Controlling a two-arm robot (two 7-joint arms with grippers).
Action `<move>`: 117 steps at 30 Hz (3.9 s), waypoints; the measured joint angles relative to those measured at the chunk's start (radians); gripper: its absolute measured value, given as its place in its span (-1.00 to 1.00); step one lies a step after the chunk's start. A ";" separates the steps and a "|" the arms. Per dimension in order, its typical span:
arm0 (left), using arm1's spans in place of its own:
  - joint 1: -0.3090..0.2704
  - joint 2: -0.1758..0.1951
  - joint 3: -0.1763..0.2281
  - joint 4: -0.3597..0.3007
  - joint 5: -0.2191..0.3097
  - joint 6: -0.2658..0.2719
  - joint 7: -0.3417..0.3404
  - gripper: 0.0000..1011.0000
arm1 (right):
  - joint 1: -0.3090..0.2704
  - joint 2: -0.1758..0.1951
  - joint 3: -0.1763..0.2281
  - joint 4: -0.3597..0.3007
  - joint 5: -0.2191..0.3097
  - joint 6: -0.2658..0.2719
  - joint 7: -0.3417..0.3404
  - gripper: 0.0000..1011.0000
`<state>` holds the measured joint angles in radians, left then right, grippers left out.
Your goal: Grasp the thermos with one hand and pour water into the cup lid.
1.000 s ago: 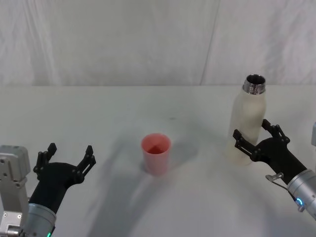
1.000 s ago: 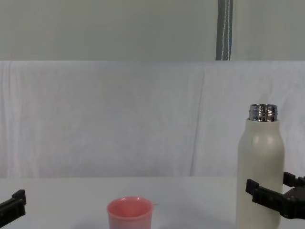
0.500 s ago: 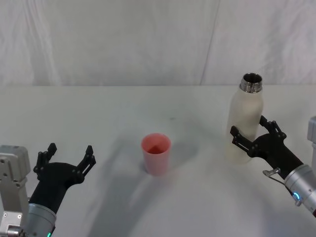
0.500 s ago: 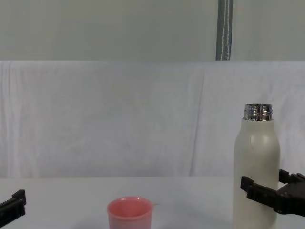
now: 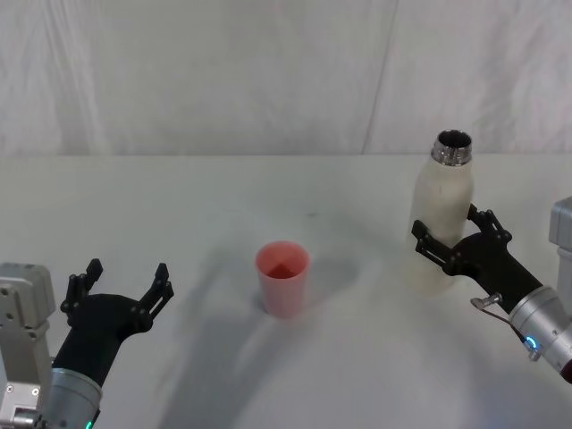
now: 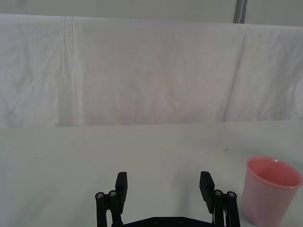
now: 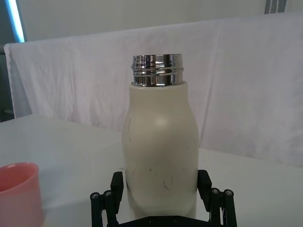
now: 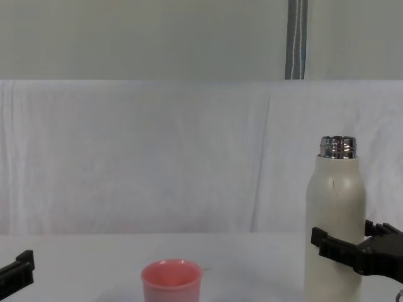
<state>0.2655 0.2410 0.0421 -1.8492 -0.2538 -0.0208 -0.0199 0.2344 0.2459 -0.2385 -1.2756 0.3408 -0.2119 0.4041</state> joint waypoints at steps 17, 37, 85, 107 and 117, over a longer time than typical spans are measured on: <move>0.000 0.000 0.000 0.000 0.000 0.000 0.000 0.98 | 0.056 -0.004 -0.020 0.069 0.003 -0.007 0.028 0.98; 0.000 0.000 0.000 0.000 0.000 0.000 0.000 0.98 | 0.096 -0.002 -0.038 0.108 0.006 -0.008 0.051 0.98; 0.000 0.000 0.000 0.000 0.000 0.000 0.000 0.98 | 0.069 0.069 -0.056 -0.010 -0.056 0.018 0.039 0.90; 0.000 0.000 0.000 0.000 0.000 0.000 0.000 0.98 | 0.168 0.162 -0.160 -0.086 -0.289 0.061 0.047 0.90; 0.000 0.000 0.000 0.000 0.000 0.000 0.000 0.98 | 0.206 0.175 -0.207 -0.093 -0.407 0.053 0.026 0.89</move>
<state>0.2655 0.2410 0.0421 -1.8492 -0.2538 -0.0208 -0.0199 0.4400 0.4207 -0.4456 -1.3690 -0.0664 -0.1588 0.4298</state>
